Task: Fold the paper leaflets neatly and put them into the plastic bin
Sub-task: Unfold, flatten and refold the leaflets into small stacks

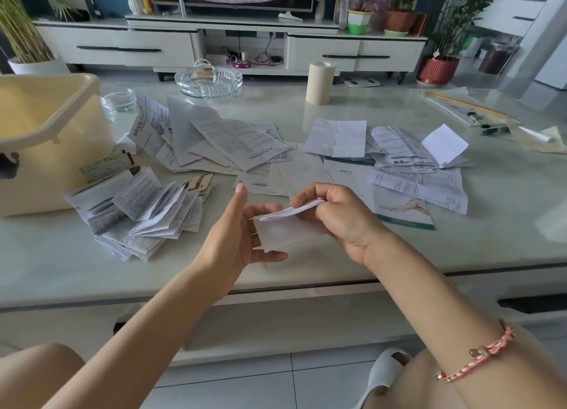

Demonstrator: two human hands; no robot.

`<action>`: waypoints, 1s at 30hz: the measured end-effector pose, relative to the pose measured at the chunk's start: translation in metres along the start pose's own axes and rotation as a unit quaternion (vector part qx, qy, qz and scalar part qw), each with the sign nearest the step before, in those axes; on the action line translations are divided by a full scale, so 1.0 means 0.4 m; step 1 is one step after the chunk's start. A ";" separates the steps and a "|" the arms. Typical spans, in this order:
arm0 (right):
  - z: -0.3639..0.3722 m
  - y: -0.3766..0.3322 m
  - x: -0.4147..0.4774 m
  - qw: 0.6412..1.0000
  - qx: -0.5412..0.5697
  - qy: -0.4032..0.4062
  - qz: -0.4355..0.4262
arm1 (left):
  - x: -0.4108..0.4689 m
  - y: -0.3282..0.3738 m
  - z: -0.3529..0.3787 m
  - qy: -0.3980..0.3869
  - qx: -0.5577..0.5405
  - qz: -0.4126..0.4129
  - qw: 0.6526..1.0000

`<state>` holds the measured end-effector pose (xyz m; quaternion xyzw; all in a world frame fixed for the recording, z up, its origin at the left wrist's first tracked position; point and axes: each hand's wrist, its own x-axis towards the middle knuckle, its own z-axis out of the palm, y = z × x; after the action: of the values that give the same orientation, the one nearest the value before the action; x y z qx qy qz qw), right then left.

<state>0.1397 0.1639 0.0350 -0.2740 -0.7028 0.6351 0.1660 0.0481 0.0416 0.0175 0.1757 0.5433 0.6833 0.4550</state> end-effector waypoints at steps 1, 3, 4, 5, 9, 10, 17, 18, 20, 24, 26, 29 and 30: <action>0.002 0.000 -0.002 1.000 -0.014 0.013 -0.011 | 0.000 0.002 0.000 -0.001 0.004 -0.012 1.000; 0.008 0.002 -0.004 0.998 -0.033 0.036 -0.032 | -0.003 0.003 -0.001 -0.010 0.041 -0.019 0.999; 0.011 0.002 -0.005 0.997 -0.042 0.042 -0.042 | -0.004 0.001 -0.002 -0.016 0.064 -0.014 0.998; 0.013 0.003 -0.006 0.996 -0.052 0.042 -0.051 | -0.006 -0.002 -0.003 -0.021 0.081 -0.005 0.996; 0.015 0.000 -0.006 0.994 -0.081 0.035 -0.058 | -0.008 -0.010 -0.006 -0.003 0.115 0.033 0.993; 0.014 -0.004 -0.005 0.996 -0.067 0.037 -0.054 | -0.008 -0.010 -0.007 0.006 0.119 0.042 0.992; -0.008 -0.024 0.000 1.000 0.019 0.024 -0.004 | -0.009 -0.003 -0.011 0.060 0.132 0.094 0.985; -0.009 -0.026 -0.001 1.000 -0.008 -0.002 0.008 | -0.009 -0.003 -0.013 0.064 0.129 0.099 0.985; -0.004 -0.030 -0.005 0.995 -0.075 -0.055 0.029 | -0.010 -0.002 -0.019 0.072 0.127 0.108 0.983; 0.012 -0.025 -0.003 0.988 -0.138 -0.063 0.001 | -0.012 0.001 -0.034 0.080 0.133 0.112 0.982; 0.018 -0.025 0.004 0.990 -0.135 -0.045 -0.014 | -0.014 0.005 -0.038 0.081 0.134 0.110 0.982; 0.030 -0.023 0.022 0.994 -0.107 -0.019 -0.020 | -0.020 0.010 -0.045 0.078 0.135 0.106 0.982; 0.036 -0.022 0.029 0.995 -0.101 -0.011 -0.021 | -0.022 0.012 -0.047 0.078 0.133 0.104 0.983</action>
<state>0.1207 0.1590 0.0402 -0.2673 -0.7707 0.5604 0.1430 0.0370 0.0235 0.0174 0.2367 0.6420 0.6600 0.3103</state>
